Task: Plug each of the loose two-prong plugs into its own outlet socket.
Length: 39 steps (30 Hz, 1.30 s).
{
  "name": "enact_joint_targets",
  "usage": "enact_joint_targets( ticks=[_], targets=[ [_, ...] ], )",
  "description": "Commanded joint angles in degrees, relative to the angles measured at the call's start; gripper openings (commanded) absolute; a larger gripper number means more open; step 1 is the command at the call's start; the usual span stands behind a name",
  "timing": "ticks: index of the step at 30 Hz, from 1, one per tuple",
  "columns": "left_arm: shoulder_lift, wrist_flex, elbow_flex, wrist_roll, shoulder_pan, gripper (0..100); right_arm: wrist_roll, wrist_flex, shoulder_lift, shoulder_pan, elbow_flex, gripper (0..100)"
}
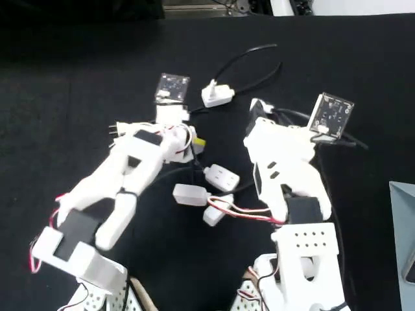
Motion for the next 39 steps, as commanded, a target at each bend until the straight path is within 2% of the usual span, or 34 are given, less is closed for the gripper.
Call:
enact_joint_targets(
  ticks=[1,3,9,13,17,21,27,31,39],
  targets=[
    [5.5,-0.8,-6.6,0.5,1.2,27,-0.2,-1.3,-1.0,0.5,-0.4,1.2],
    [8.3,-0.8,-8.1,0.5,1.2,26,-0.2,-1.3,-1.0,0.5,-0.4,1.2],
    [12.3,-0.9,-12.4,-0.1,0.7,9,-0.2,-1.3,-1.0,0.5,-0.3,1.2],
    [12.1,0.0,-12.8,-0.1,0.8,5,-0.2,-1.2,-0.9,0.5,-0.3,1.2],
    [7.6,7.2,-14.5,-0.1,1.2,4,-0.2,-1.2,-0.8,0.5,-0.3,1.2],
    [1.8,11.1,-14.6,-0.2,0.9,4,-0.2,-1.2,-0.8,0.5,-0.3,1.2],
    [-0.3,11.3,-12.3,-9.8,0.7,5,-0.2,-1.2,-0.8,0.5,-0.2,1.2],
    [-1.8,12.4,-9.7,-11.9,0.7,11,-0.2,-1.2,-0.7,0.5,-0.2,1.2],
    [-19.1,25.5,-11.8,-12.3,0.6,11,-0.3,-1.2,-0.7,0.5,-0.2,1.2]
  ],
)
